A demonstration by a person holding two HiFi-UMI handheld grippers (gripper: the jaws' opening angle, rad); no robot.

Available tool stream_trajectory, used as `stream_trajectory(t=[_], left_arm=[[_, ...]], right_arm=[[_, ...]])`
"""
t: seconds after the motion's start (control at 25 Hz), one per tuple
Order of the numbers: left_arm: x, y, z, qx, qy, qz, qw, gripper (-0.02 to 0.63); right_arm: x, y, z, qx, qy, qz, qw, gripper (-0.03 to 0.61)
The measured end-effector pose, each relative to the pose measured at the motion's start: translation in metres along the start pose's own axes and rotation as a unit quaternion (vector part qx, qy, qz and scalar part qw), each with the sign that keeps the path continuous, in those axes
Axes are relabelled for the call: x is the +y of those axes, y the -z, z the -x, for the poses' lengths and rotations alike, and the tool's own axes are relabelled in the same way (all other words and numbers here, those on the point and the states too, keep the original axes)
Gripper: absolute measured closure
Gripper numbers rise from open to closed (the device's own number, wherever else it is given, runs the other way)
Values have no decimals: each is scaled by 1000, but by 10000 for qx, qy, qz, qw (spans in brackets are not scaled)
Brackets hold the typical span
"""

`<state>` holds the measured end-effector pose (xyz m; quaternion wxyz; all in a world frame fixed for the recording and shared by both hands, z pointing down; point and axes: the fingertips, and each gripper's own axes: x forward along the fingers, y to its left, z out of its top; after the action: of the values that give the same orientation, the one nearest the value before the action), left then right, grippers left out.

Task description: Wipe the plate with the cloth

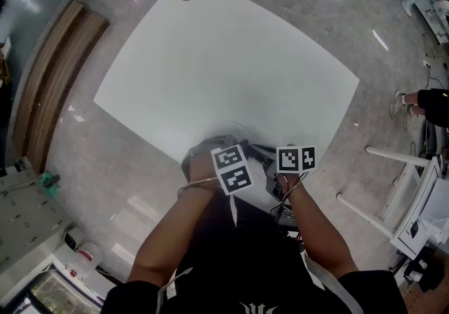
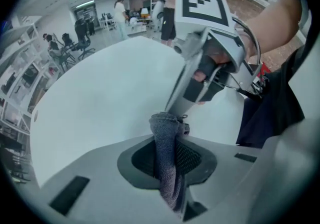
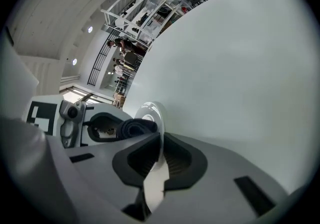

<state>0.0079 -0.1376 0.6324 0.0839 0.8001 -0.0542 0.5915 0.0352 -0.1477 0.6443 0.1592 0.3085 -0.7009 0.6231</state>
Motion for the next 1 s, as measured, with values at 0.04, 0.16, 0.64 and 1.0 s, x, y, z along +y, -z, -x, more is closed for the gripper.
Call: stream_trajectory(t=[0.04, 0.16, 0.64, 1.0], left_arm=[[9, 2, 1, -14, -56, 99, 9999, 561], [36, 15, 7, -34, -240, 436, 9988, 561], [2, 83, 33, 270, -211, 765, 9965, 561], [-51, 80, 31, 7, 142, 933, 9955, 561]], right_arm=[[0, 0, 0, 3, 1, 4, 10000, 557], [0, 1, 0, 6, 7, 6, 10000, 557], [-3, -1, 3, -30, 70, 8, 10000, 557], [-1, 3, 6, -143, -12, -186, 9997, 557]])
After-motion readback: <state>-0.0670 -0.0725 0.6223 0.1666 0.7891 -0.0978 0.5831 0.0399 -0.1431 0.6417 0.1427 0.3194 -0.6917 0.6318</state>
